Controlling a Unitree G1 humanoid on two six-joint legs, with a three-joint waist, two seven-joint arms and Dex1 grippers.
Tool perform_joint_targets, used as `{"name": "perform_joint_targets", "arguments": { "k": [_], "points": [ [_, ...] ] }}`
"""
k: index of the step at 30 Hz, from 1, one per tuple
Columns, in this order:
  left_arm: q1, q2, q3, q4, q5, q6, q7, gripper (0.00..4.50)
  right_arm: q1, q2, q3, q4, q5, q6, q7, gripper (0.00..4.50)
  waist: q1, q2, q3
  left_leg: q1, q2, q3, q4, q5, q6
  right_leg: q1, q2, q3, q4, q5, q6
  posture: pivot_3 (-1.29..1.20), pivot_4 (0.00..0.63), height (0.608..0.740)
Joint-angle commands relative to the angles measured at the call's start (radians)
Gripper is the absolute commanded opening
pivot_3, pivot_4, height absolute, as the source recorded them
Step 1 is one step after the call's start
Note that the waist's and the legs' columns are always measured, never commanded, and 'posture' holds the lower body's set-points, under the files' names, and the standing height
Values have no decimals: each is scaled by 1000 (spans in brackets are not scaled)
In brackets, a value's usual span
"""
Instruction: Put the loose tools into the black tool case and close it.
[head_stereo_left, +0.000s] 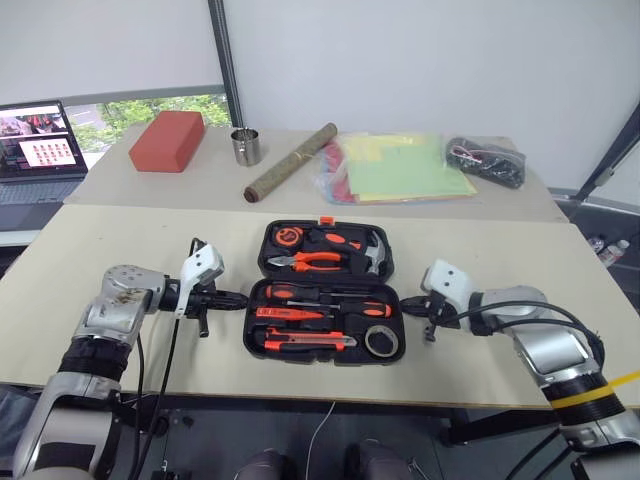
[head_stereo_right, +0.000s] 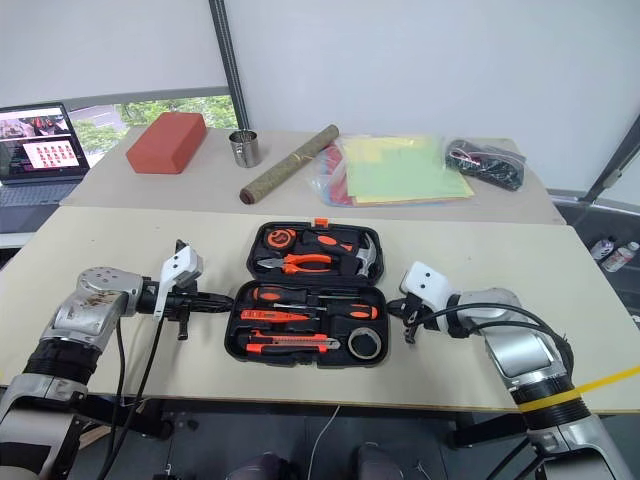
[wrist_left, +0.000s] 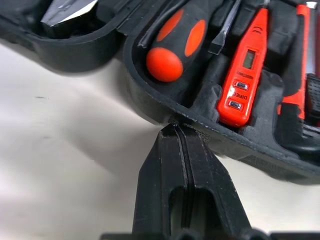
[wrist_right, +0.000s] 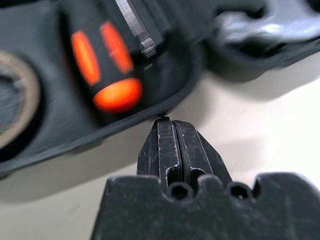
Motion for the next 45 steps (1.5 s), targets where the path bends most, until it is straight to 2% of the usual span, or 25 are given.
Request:
{"name": "perform_joint_targets", "arguments": {
  "k": [1,11,17,20,21,22,25,26,28,30,31,35,41,43,45],
  "points": [
    [51,22,-6,-162,-77,57,-74,48,79,-33,-14,-179,63,14,58,0,-1,0,0,0,0,0,0,0,0,0,0,1,0,0,0,0,150,736],
    [199,97,10,-305,-85,69,-74,48,268,-64,-70,-386,101,78,23,0,0,0,0,2,1,-1,0,0,0,1,0,4,0,0,0,0,150,736],
    [175,97,39,-207,-46,59,3,48,302,-70,-158,-356,81,147,-70,0,1,0,0,2,1,-1,0,0,0,2,0,4,1,0,0,0,150,736],
    [95,103,58,-69,-38,81,36,736,310,-96,-249,-358,153,245,-65,792,5,0,0,2,1,-1,1,0,0,2,0,4,1,0,0,0,150,736],
    [61,103,63,-22,-44,96,39,1093,294,-92,-282,-359,192,295,-70,1096,7,0,0,2,1,-1,1,0,0,2,0,4,1,0,0,0,150,736],
    [18,99,66,24,-53,123,38,1562,254,-74,-319,-357,245,368,-86,1525,7,0,0,2,1,-1,2,0,0,2,0,3,1,0,0,0,150,736],
    [-164,45,80,140,-81,299,107,2272,96,-15,-380,-321,359,551,-149,2242,4,-1,0,2,1,-1,2,0,0,2,1,3,2,1,-1,0,150,736],
    [-225,23,88,169,-91,356,135,2833,46,3,-384,-302,377,596,-172,2795,5,-1,1,2,1,-1,3,0,0,2,1,3,2,1,-1,0,150,736],
    [-358,-39,118,235,-121,493,200,3466,-76,58,-369,-234,390,675,-232,3411,4,-2,0,1,1,-1,5,0,0,1,2,3,4,1,-1,0,150,736],
    [-423,-94,114,280,-114,536,252,4265,-168,105,-320,-156,368,707,-279,4157,3,-2,0,1,0,-1,5,0,0,1,2,3,5,1,-1,0,150,736],
    [-432,-111,106,289,-102,530,266,4480,-199,117,-298,-127,363,723,-288,4447,2,-2,0,2,-1,-1,4,0,0,2,1,3,5,1,-1,0,150,736],
    [-429,-162,38,309,-45,465,289,4480,-298,167,-223,33,297,722,-363,4447,-8,-2,0,3,-2,1,0,0,0,0,1,3,6,0,-2,0,150,736],
    [-428,-189,30,362,-26,496,329,4480,-320,193,-191,142,258,679,-393,4447,-9,-1,0,0,-2,1,-1,0,-1,-2,1,1,10,0,-1,0,150,736],
    [-421,-184,29,384,-16,486,339,3948,-316,203,-173,153,250,662,-389,3929,-9,-1,0,1,-2,1,0,0,-1,-2,1,1,8,0,-1,0,150,736],
    [-418,-176,31,391,-12,489,338,3223,-313,212,-167,151,251,662,-387,3280,-12,-1,0,1,-2,1,1,0,-1,-2,1,2,7,0,-1,0,150,736]
  ]
}}
